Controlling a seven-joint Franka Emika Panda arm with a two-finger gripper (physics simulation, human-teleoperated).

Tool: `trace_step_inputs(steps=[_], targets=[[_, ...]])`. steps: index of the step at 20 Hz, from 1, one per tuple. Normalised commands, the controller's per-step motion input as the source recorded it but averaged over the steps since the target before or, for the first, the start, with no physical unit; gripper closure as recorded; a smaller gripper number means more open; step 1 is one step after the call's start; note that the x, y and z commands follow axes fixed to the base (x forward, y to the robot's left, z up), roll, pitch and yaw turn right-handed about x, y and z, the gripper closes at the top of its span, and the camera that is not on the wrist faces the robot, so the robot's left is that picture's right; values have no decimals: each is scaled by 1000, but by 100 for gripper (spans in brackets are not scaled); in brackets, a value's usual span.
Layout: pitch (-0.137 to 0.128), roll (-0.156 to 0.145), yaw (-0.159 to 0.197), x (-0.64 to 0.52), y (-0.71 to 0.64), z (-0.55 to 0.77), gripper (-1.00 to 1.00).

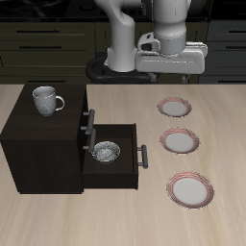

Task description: Close the bottom drawer

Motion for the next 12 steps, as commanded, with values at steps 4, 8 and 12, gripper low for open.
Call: trace_step_inputs(steps=[4,8,12], targets=[[9,2,-103,229,113,-50,-100],[0,4,-179,202,20,-6,-100],[-33,9,-137,129,65,4,-100]])
